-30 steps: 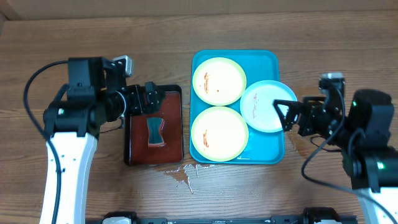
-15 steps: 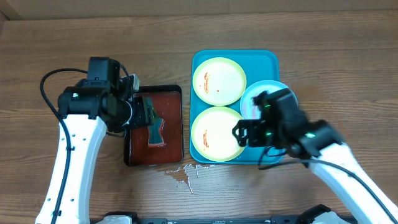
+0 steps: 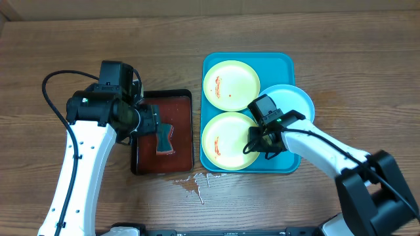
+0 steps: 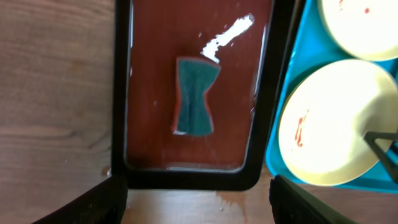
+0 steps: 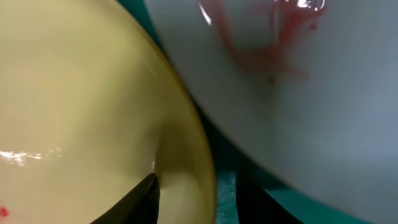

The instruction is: Clean dirty plates on tray and stack at the side

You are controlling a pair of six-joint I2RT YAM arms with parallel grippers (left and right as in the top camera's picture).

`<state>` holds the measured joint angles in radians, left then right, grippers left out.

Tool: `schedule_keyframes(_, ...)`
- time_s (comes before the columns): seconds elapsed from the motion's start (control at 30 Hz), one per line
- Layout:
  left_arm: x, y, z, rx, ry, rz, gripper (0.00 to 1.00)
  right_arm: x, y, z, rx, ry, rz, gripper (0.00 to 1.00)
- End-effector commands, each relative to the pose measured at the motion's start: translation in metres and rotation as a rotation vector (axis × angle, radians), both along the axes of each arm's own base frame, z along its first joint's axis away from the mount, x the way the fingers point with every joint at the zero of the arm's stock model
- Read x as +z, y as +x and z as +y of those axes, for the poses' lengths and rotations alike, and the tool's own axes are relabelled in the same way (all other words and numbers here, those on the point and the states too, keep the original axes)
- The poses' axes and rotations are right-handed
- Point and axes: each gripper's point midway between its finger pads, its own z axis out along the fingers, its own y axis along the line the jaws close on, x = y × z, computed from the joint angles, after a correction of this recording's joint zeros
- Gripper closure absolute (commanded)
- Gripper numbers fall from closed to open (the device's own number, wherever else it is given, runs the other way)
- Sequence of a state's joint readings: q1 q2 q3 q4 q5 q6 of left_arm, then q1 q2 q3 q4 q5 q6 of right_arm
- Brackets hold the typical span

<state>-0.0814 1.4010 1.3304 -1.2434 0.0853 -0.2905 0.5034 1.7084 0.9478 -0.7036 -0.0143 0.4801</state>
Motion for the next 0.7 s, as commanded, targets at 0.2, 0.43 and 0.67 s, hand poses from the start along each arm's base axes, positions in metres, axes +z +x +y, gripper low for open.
schedule_keyframes(0.2, -0.06, 0.001, -0.012, 0.045, -0.045, 0.076, 0.41, -0.007, 0.012, -0.019, -0.05, -0.011, -0.005, 0.93)
schedule_keyframes(0.43, -0.12, 0.0, -0.016, 0.036, -0.024, 0.199, 0.47, -0.007, 0.012, -0.019, -0.05, -0.012, -0.003, 0.94)
schedule_keyframes(0.67, -0.157, 0.012, -0.02, 0.025, -0.023, 0.243, 0.69, -0.007, 0.011, -0.019, -0.05, -0.013, -0.001, 0.95)
